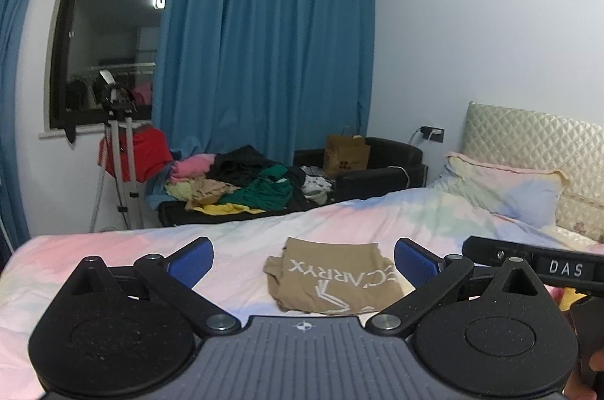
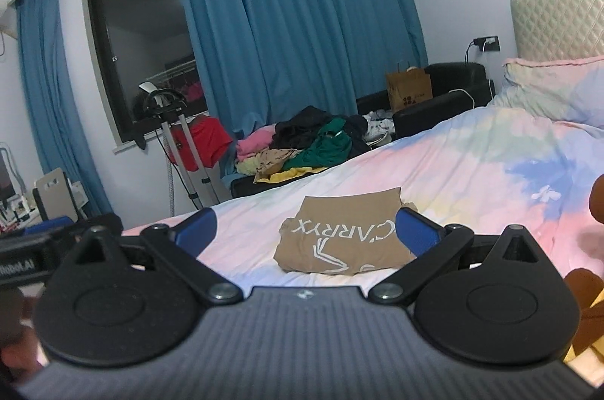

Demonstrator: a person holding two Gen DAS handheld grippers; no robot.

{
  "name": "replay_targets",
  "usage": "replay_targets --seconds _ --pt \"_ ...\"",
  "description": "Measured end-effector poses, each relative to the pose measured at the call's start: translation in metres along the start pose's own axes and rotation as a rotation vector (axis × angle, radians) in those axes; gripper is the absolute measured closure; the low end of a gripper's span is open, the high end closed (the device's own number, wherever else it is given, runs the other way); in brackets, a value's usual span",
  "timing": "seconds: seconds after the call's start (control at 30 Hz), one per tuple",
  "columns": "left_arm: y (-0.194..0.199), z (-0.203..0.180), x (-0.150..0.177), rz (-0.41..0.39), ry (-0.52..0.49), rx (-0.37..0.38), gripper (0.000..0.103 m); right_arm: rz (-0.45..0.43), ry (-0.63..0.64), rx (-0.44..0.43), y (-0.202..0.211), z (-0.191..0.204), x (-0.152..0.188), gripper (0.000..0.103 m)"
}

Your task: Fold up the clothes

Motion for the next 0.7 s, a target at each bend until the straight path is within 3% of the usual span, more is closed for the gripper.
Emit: replay_targets --seconds 0.23,0.7 --pt "0.014 0.014 0.02 -0.008 -0.013 -0.034 0.0 -0.015 0.048 0.029 -0.006 0.017 0.028 0.0" --pt "-0.006 0.048 0.049 -0.002 0.027 -0.05 0.0 0.0 0.134 0.076 -0.037 0.041 0.06 0.0"
Point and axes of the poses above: each gripper's, at about its wrist camera, not at the fingertips, and y roughly against the way its jaws point, z to its left, x to its underside, the point moved 3 cm from there along -y, roughly the way its jaws point, and after that the axes turned 11 degrees about y, right-handed, at the moved point
